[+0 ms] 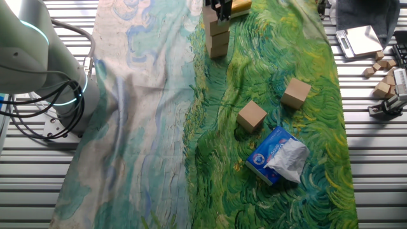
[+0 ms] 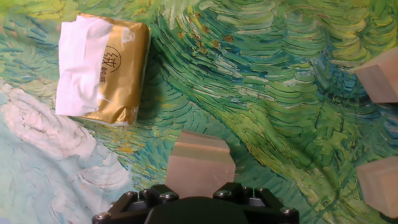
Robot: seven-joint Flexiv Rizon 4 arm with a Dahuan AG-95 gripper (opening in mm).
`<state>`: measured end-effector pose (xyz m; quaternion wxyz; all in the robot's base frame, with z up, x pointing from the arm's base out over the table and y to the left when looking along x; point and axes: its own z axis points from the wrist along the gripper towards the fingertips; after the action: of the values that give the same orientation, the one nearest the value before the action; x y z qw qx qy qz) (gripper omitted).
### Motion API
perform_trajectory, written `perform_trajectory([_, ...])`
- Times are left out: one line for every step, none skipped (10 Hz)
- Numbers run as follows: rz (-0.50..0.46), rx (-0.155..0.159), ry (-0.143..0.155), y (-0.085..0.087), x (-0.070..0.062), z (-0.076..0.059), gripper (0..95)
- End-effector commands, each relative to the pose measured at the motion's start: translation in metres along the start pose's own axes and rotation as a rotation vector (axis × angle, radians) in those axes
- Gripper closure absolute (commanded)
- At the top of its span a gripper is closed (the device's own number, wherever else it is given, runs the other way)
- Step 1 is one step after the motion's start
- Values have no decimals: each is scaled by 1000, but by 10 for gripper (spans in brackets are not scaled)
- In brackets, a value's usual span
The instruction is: Stack the blocks in a vertical line of five
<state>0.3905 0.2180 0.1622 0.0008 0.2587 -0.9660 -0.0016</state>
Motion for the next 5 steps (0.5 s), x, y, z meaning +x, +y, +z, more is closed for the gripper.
perform_trajectory([11,-11,-2,0,-1,1,950])
perform_trajectory([10,-9,-1,0,-1,1,950])
perform_trajectory([11,-9,-1,0,-1,1,950])
perform_trajectory([10,-5,-1,0,-1,1,950])
perform_trajectory([8,-4,-3,0,-1,1,950])
